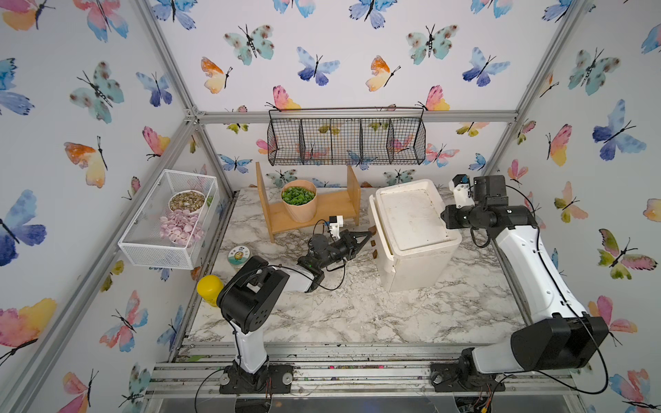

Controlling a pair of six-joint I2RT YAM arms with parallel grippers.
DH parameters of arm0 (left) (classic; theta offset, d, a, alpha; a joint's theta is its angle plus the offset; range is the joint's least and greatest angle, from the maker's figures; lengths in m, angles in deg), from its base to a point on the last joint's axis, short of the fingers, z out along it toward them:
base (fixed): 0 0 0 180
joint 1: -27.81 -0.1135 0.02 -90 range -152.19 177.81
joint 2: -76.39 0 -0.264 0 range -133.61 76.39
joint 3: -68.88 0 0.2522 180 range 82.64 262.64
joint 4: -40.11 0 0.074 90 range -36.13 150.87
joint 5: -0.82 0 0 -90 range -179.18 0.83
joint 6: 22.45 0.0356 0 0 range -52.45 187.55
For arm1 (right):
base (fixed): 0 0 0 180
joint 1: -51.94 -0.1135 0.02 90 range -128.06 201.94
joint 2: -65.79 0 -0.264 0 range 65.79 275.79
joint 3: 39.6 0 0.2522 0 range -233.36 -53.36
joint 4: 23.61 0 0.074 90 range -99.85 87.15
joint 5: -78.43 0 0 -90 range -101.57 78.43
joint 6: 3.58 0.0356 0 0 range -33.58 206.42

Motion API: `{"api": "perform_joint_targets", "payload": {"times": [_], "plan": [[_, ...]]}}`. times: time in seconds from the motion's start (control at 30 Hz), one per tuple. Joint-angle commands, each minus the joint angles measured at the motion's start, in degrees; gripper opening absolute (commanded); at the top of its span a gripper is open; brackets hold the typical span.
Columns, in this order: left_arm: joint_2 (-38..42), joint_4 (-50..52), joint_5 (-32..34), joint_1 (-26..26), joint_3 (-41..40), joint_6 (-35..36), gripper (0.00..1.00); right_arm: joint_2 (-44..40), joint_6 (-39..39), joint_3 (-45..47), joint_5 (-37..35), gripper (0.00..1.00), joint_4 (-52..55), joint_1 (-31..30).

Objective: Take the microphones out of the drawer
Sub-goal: Open the drawer in the storage box.

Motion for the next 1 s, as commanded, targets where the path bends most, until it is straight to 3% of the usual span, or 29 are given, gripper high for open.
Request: {"api": "perform_joint_targets", "payload": {"times": [0.0,0.27,0.47,0.83,0.87,0.9,0.93,0.97], "plan": [[4.1,0.8,1.1,-2.5,-3.6,1.7,0.0,-0.4,2.8,-1.8,2.8,0.04,-7.4,-0.3],[12.9,4.0,1.9,-8.7,-11.8,4.0,0.0,0.7,2.2,-2.4,1.6,0.04,-6.8,-0.4],[19.4,14.3,1.8,-11.9,-13.0,9.5,0.0,1.1,2.7,-1.7,1.8,0.04,-7.0,-0.3],[25.0,21.4,3.8,-14.4,-15.5,12.6,0.0,0.4,4.0,-0.8,1.3,0.04,-7.7,-0.3],[25.4,22.3,4.1,-14.4,-15.3,12.9,0.07,0.4,4.0,-0.8,1.4,0.04,-7.8,-0.3],[25.7,23.6,4.1,-14.4,-14.8,13.7,0.2,0.3,4.1,-0.8,1.6,0.04,-7.8,-0.3],[26.2,25.7,4.0,-14.4,-13.9,14.9,0.41,0.2,4.1,-0.7,1.7,0.04,-7.9,-0.3],[26.6,28.3,4.1,-14.4,-12.9,16.3,0.53,0.2,4.1,-0.7,2.0,0.04,-7.9,-0.4]]}}
